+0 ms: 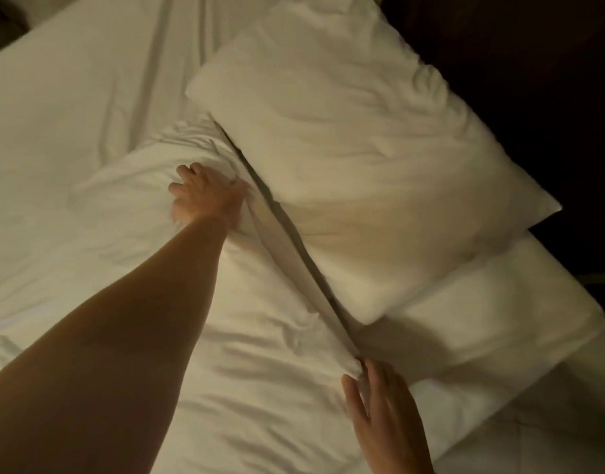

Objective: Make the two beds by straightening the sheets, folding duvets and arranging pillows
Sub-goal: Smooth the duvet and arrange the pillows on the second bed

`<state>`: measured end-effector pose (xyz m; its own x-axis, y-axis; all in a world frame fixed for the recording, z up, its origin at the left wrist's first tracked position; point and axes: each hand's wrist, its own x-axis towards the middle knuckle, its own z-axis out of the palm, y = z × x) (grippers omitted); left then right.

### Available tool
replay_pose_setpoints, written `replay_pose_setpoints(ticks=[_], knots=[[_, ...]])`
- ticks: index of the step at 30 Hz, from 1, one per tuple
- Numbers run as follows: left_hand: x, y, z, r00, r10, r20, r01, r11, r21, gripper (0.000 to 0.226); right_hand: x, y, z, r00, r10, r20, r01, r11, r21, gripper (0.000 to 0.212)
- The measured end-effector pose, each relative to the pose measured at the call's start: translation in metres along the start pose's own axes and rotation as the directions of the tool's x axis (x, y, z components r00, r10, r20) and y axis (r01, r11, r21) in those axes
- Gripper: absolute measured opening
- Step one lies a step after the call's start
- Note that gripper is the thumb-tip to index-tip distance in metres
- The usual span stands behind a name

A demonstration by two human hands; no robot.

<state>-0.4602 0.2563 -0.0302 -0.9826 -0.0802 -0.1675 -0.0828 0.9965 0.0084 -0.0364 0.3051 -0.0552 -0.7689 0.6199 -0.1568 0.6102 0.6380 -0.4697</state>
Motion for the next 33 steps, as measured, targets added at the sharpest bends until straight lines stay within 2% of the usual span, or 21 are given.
replay_pose_setpoints(ticks=[2, 4, 8, 11, 14, 17, 19, 22, 24, 25, 27, 28, 29, 31, 33], knots=[[0.008, 0.004, -0.004, 0.999, -0.004, -0.042, 0.003, 1.000, -0.025, 0.082, -0.006, 0.008, 0.008, 0.995, -0.099, 0.016, 0.100, 0.990, -0.103, 0.042], [0.021, 0.009, -0.009, 0.996, 0.030, -0.079, -0.034, 0.998, -0.048, 0.070, -0.005, 0.012, 0.009, 0.986, -0.139, 0.092, 0.155, 0.968, -0.196, 0.049], [0.053, 0.007, -0.006, 0.995, 0.101, 0.003, -0.102, 0.995, 0.015, 0.055, -0.002, 0.009, 0.022, 0.999, 0.052, -0.001, -0.052, 0.996, -0.067, 0.041], [0.069, -0.002, -0.006, 0.998, 0.062, -0.024, -0.062, 0.998, 0.008, 0.046, 0.002, 0.004, 0.029, 0.999, 0.030, -0.036, -0.031, 0.999, -0.035, 0.049], [0.081, -0.011, -0.013, 0.999, 0.033, -0.044, -0.034, 0.999, -0.014, 0.034, 0.006, 0.001, 0.031, 0.999, 0.029, -0.041, -0.029, 0.999, -0.016, 0.041], [0.093, -0.008, -0.040, 0.978, 0.057, -0.202, -0.094, 0.980, -0.177, 0.030, 0.006, -0.001, 0.028, 0.999, 0.029, -0.043, -0.030, 1.000, -0.004, 0.044], [0.109, 0.004, -0.067, 0.954, 0.016, -0.300, -0.118, 0.938, -0.326, 0.030, 0.006, 0.001, 0.024, 0.998, 0.037, -0.046, -0.037, 0.999, -0.007, 0.045], [0.134, 0.022, -0.088, 0.958, -0.054, -0.283, -0.100, 0.858, -0.503, 0.024, 0.010, 0.003, 0.021, 0.993, 0.085, -0.077, -0.087, 0.996, -0.033, 0.046], [0.138, 0.024, -0.074, 0.983, 0.034, -0.180, -0.137, 0.786, -0.603, 0.023, 0.011, 0.003, 0.023, 0.991, 0.120, -0.062, -0.124, 0.991, -0.055, 0.043], [0.134, 0.020, -0.062, 0.988, 0.126, -0.086, -0.152, 0.766, -0.624, 0.029, 0.011, 0.004, 0.024, 0.990, 0.135, -0.037, -0.137, 0.989, -0.062, 0.039], [0.122, 0.008, -0.036, 0.939, 0.315, 0.135, -0.174, 0.778, -0.604, 0.056, 0.009, 0.002, 0.025, 0.990, 0.140, -0.010, -0.141, 0.987, -0.074, 0.035], [0.117, 0.001, -0.026, 0.912, 0.373, 0.173, -0.217, 0.795, -0.567, 0.067, 0.008, 0.002, 0.024, 0.990, 0.144, -0.008, -0.144, 0.987, -0.074, 0.041], [0.109, -0.005, -0.022, 0.899, 0.412, 0.149, -0.280, 0.802, -0.528, 0.071, 0.007, -0.001, 0.023, 0.988, 0.156, -0.014, -0.157, 0.984, -0.081, 0.048], [0.090, -0.021, -0.019, 0.869, 0.495, -0.004, -0.442, 0.773, -0.455, 0.073, 0.008, -0.011, 0.014, 0.982, 0.184, -0.049, -0.189, 0.973, -0.135, 0.050], [0.064, -0.038, -0.026, 0.822, 0.552, -0.142, -0.564, 0.751, -0.343, 0.071, 0.007, -0.028, 0.006, 0.987, 0.123, -0.105, -0.138, 0.978, -0.153, 0.049]])
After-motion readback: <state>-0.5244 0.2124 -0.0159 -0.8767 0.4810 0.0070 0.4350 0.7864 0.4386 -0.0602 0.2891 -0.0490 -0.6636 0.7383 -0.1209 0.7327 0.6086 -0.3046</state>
